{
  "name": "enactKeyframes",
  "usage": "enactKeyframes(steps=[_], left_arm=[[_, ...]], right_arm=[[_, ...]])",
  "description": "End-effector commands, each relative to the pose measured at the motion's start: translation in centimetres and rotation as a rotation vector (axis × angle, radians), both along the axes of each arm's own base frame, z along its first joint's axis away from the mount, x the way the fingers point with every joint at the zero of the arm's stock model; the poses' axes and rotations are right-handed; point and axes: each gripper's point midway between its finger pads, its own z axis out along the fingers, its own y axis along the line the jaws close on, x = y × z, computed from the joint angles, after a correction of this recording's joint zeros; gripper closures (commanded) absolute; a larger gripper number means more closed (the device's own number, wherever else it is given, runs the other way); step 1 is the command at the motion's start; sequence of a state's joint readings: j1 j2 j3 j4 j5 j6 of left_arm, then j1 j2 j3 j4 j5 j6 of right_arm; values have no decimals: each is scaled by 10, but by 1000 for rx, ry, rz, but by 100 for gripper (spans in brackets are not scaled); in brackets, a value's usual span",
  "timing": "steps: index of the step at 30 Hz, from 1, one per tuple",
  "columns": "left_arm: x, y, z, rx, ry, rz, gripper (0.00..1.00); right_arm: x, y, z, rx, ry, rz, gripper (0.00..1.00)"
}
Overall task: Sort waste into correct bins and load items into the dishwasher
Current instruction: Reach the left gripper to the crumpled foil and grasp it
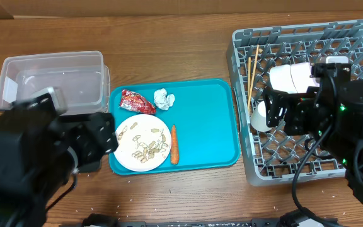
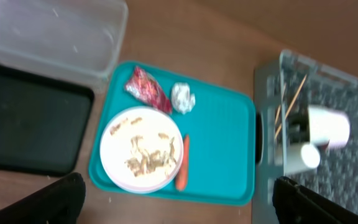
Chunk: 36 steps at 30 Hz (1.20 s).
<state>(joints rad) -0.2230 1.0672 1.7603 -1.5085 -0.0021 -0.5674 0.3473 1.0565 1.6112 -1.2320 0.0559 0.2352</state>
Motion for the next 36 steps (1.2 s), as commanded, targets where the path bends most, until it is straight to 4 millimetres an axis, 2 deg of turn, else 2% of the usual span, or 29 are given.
enactKeyframes(steps=[1,4,5,7,12,15,17,20,25,29,31,36], left_arm=[[13,-26,-51,9,217,-107,17],[18,-43,-89,35,358,-139,28],[20,-48,-96,44,378,-150,33],[22,-53,-107,81,410,-136,34],[19,-59,-107,140,385,-115,32],[12,-73,-112,155,393,-164,31],[5,-80,-124,186,410,-163,30],[-5,-90,-148,218,439,-164,30],[-14,-98,-182,244,475,-147,30],[-8,-110,-195,238,439,-195,27],[-4,-118,-203,230,425,-206,25],[-2,-130,-227,265,451,-229,26]], right_arm=[[4,1,0,3,6,-3,0],[8,3,-4,1,21,0,0],[9,4,-6,2,27,3,0],[12,7,-10,0,43,8,0],[22,10,-21,-15,83,8,0],[22,11,-30,-36,119,15,0],[14,14,-34,-20,153,40,0],[-4,10,-29,-14,146,56,0],[-45,-17,-3,-52,7,31,0],[-70,-37,-2,-66,-60,-22,0],[-78,-40,0,-55,-84,-23,0],[-82,-41,-1,-57,-81,-23,0]])
